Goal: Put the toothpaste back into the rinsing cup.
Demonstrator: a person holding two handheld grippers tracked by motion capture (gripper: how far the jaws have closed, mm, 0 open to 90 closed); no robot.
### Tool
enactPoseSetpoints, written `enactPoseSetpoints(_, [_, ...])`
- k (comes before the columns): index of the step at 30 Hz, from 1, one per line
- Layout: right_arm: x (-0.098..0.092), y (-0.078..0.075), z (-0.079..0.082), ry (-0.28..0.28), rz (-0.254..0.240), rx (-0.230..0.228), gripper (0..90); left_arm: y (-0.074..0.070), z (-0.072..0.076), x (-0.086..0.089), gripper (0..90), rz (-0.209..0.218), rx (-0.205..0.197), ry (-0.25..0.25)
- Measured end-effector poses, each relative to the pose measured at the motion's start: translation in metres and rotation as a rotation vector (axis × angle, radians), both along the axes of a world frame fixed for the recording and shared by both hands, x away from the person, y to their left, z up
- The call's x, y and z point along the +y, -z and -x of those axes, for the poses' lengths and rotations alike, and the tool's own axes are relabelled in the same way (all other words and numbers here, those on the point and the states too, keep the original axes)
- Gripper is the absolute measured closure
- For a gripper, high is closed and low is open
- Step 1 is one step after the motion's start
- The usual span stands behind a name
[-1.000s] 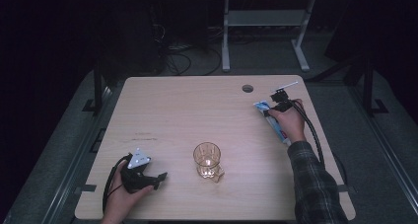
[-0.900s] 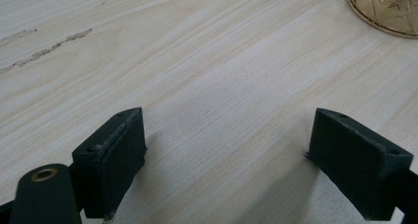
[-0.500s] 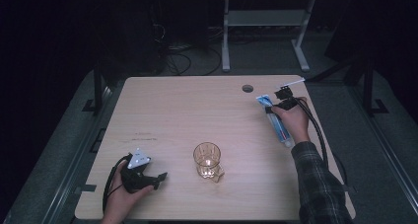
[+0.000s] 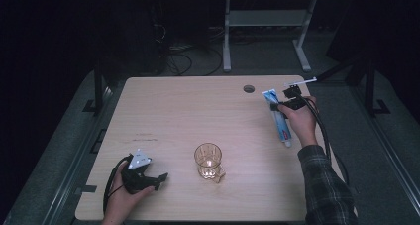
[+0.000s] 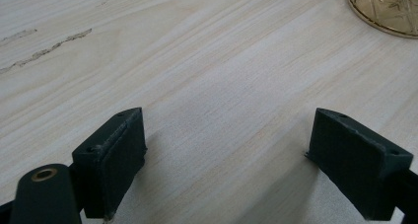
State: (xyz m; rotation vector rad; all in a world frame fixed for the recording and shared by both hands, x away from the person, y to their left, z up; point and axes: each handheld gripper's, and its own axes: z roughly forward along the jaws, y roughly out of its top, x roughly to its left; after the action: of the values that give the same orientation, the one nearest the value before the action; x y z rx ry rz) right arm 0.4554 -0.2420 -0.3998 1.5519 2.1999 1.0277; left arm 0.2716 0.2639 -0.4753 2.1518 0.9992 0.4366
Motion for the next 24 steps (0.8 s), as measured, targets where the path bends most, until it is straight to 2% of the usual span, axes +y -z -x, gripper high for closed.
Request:
enactPoseSetpoints(5, [-0.004, -0.007, 0.006, 0.000, -0.018, -0.032, 73.5, 0.000, 0.000, 0.000, 13.0, 0.001, 0.000, -0.001])
enactPoseSetpoints(6, [-0.006, -0.011, 0.009, 0.002, -0.037, -0.051, 73.6, 0.000, 0.000, 0.000, 13.0, 0.001, 0.000, 0.000])
enactPoseSetpoints(12, [-0.011, -0.022, 0.019, 0.003, -0.077, -0.102, 73.6, 0.000, 0.000, 0.000, 13.0, 0.000, 0.000, 0.000])
enactPoseSetpoints(18, [-0.016, -0.024, 0.030, -0.002, -0.119, -0.142, 73.6, 0.000, 0.000, 0.000, 13.0, 0.000, 0.000, 0.000])
enactPoseSetpoints(24, [-0.018, -0.027, 0.040, -0.014, -0.136, -0.173, 73.6, 0.000, 0.000, 0.000, 13.0, 0.000, 0.000, 0.000])
